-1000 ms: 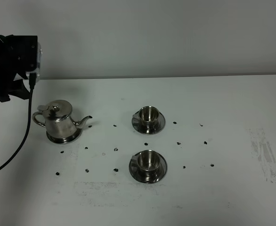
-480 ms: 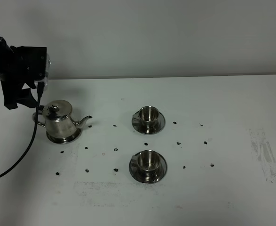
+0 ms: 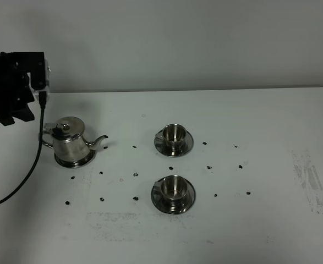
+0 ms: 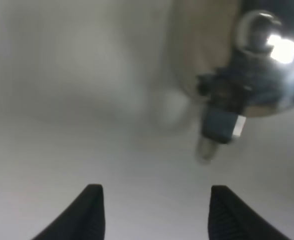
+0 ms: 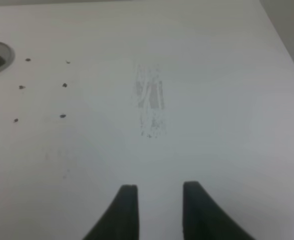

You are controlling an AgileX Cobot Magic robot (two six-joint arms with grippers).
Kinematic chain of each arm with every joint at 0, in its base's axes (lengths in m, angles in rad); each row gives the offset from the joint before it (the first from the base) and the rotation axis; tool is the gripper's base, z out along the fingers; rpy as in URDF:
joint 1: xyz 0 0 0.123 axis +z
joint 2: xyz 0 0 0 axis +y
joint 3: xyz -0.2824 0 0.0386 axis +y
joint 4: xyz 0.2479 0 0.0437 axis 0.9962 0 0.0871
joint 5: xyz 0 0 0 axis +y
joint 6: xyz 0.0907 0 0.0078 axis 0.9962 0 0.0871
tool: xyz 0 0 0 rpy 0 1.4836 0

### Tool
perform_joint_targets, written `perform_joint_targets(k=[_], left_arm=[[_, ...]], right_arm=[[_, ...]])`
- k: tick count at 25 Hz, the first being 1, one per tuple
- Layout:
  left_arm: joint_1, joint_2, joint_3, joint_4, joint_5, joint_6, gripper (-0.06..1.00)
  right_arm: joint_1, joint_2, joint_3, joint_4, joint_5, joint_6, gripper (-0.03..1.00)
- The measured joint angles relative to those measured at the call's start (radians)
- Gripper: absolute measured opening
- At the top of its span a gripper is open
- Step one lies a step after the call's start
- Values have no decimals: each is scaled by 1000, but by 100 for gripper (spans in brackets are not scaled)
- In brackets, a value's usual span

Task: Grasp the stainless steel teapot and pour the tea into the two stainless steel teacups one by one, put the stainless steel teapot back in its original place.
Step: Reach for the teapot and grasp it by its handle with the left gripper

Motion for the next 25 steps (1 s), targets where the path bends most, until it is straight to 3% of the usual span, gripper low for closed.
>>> perform_joint_targets(k=[5, 12, 18, 25], left_arm=[[1, -1, 63, -6, -126, -53, 47], [1, 1, 180, -75, -288, -57, 47], [2, 1, 227, -126, -340, -59, 47], [2, 1, 239, -123, -301, -82, 47]], right_arm=[[0, 0, 0, 0, 0, 0, 21], [0, 0, 0, 0, 0, 0, 21], [0, 0, 0, 0, 0, 0, 21], [0, 0, 0, 0, 0, 0, 21]])
